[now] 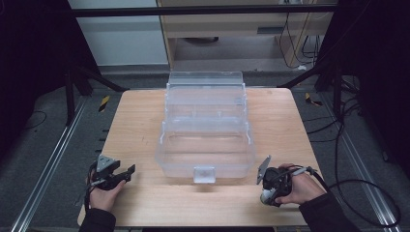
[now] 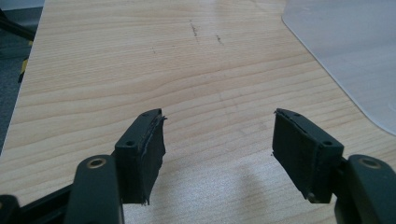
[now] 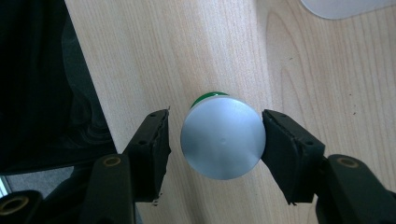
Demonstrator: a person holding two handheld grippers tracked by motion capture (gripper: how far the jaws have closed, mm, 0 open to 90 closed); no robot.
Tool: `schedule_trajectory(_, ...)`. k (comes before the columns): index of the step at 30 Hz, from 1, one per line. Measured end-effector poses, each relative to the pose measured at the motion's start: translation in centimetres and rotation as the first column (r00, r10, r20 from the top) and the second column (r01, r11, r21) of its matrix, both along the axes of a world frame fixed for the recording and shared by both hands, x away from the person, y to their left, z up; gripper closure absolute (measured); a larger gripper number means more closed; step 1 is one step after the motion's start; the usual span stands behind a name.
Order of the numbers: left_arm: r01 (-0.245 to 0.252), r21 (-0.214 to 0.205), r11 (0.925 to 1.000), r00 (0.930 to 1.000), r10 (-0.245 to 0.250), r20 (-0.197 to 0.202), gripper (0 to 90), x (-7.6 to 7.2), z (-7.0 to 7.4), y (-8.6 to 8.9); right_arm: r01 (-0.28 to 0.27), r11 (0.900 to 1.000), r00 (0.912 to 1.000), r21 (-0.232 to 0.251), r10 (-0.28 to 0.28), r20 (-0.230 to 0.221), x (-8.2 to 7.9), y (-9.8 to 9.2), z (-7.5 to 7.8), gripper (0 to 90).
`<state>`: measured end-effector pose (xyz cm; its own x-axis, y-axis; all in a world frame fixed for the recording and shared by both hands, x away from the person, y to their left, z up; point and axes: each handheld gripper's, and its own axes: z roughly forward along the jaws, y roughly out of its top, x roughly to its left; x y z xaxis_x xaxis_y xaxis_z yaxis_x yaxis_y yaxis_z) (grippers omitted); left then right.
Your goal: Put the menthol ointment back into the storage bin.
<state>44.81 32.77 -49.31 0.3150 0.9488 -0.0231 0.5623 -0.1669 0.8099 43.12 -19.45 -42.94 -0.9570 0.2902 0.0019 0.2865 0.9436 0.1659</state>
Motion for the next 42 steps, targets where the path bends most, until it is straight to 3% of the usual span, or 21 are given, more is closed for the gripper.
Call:
schedule_trajectory(11, 0.001, 0.002, 1.0000, 1.0000, -0.001, -0.001, 34.1, 0.0, 0.0, 0.0, 0.000, 0.9997, 1.0000, -0.026, 0.000, -0.006, 0.3, 0.2, -0.3, 49.8)
schedule_trajectory(28, 0.001, 0.009, 1.0000, 1.0000, -0.001, -0.001, 34.3, 0.0, 0.0, 0.0, 0.019, 0.9996, 0.9995, -0.020, -0.020, -0.024, 0.3, 0.1, 0.1, 50.4)
schedule_trajectory(42, -0.002, 0.006, 1.0000, 1.0000, 0.002, -0.002, 34.3, 0.1, 0.0, -0.1, 0.043, 0.9986, 0.9990, 0.032, -0.043, 0.011, 0.7, 0.1, 4.2, 50.5)
